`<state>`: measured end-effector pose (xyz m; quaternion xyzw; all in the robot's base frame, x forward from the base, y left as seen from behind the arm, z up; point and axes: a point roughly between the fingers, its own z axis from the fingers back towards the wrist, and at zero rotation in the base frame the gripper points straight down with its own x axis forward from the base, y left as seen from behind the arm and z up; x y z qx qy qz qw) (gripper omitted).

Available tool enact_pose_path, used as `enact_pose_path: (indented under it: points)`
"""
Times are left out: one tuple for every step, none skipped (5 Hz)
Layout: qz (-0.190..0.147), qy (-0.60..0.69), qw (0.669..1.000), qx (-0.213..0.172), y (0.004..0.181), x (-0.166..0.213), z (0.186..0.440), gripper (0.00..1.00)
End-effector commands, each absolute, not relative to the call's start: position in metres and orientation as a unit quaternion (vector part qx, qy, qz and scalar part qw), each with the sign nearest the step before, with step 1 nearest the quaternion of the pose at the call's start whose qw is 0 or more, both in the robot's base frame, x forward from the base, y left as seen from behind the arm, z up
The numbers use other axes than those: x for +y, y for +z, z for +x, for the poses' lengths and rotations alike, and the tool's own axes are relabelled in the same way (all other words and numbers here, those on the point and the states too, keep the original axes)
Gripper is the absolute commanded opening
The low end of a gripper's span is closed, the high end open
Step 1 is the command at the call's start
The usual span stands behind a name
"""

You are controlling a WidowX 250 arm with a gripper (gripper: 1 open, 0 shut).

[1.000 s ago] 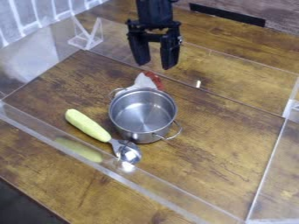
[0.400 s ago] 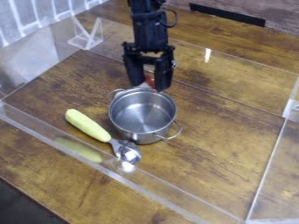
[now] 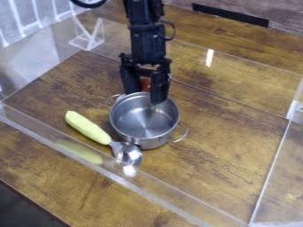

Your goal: Remove the mushroom from the silver pot and put it on the table

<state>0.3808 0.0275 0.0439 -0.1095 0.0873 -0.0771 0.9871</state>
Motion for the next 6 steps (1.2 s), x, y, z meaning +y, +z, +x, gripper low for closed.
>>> enact_pose_path:
  points:
    - [-0.102, -0.101, 0.987, 0.077, 0.057, 0.024, 0.371, 1.00]
    - [-0.100, -0.113, 0.985, 0.084, 0.058, 0.021, 0.361, 1.00]
    - [-0.099, -0.118, 0.984, 0.084, 0.058, 0.021, 0.361, 0.00]
    - [-0.098, -0.123, 0.984, 0.084, 0.059, 0.021, 0.360, 0.00]
    - [-0.094, -0.131, 0.984, 0.077, 0.067, 0.021, 0.361, 0.00]
    - [-0.090, -0.138, 0.984, 0.070, 0.073, 0.021, 0.362, 0.00]
